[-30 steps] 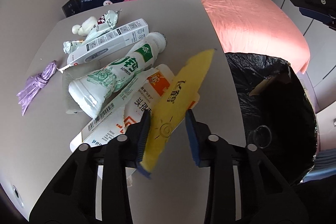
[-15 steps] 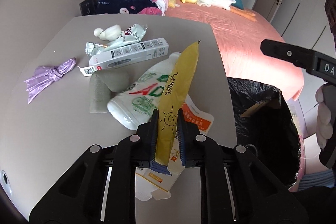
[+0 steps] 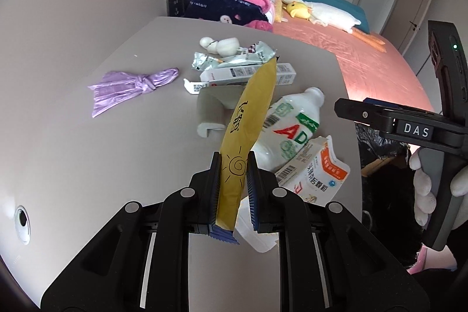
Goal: Collect trash
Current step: 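Lift the yellow wrapper with the left tool while the right tool grasps the white milk bottle, then lift the white milk bottle with the right tool while the left tool holds the wrapper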
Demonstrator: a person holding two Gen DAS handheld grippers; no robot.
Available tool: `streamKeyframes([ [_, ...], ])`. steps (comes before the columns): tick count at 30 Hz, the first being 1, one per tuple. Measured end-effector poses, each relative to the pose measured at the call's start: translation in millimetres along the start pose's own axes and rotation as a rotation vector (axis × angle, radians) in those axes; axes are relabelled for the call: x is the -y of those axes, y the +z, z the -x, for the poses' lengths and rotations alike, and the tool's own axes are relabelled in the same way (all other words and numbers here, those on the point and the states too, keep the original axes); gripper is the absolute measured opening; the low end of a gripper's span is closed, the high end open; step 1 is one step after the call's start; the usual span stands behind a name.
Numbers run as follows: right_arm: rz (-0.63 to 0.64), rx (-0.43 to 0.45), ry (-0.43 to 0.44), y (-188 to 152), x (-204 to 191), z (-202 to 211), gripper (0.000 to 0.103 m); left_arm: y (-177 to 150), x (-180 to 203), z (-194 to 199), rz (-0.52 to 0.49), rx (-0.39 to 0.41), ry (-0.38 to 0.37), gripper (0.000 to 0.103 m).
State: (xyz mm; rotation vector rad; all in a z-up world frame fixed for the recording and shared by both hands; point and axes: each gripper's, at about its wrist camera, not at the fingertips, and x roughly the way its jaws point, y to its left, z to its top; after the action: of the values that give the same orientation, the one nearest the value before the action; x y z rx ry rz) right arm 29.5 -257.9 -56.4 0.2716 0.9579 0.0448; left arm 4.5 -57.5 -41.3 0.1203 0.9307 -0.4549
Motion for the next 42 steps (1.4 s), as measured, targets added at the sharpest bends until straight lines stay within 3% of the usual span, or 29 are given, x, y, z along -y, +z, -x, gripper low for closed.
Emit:
streamKeyframes([
  [6,-0.016,-0.043,0.01,-1,-15,-24,0.083,-6,-21,2,0.025,-0.002,0.017,0.017],
  [12,-0.123,-0.087,0.019,-2,-14,-47,0.083,-9,-35,2,0.042,-0.001,0.026,0.017],
  [16,-0.164,-0.093,0.033,3,-16,-58,0.072,-11,-43,1,0.053,-0.003,0.024,0.017],
  [22,-0.179,-0.106,0.052,11,-26,-71,0.069,-14,-52,-1,0.077,-0.009,0.025,0.017],
  [24,-0.177,-0.109,0.053,13,-30,-75,0.066,-16,-54,-1,0.08,-0.01,0.028,0.017],
  [29,-0.156,-0.108,0.083,15,-41,-82,0.041,-16,-58,-3,0.092,-0.014,0.039,0.017],
  [32,-0.126,-0.103,0.096,18,-47,-80,0.032,-16,-60,-1,0.097,-0.01,0.043,0.017],
  [42,-0.072,0.021,0.098,32,-54,-30,0.032,-6,-47,15,0.085,0.045,0.04,0.017],
])
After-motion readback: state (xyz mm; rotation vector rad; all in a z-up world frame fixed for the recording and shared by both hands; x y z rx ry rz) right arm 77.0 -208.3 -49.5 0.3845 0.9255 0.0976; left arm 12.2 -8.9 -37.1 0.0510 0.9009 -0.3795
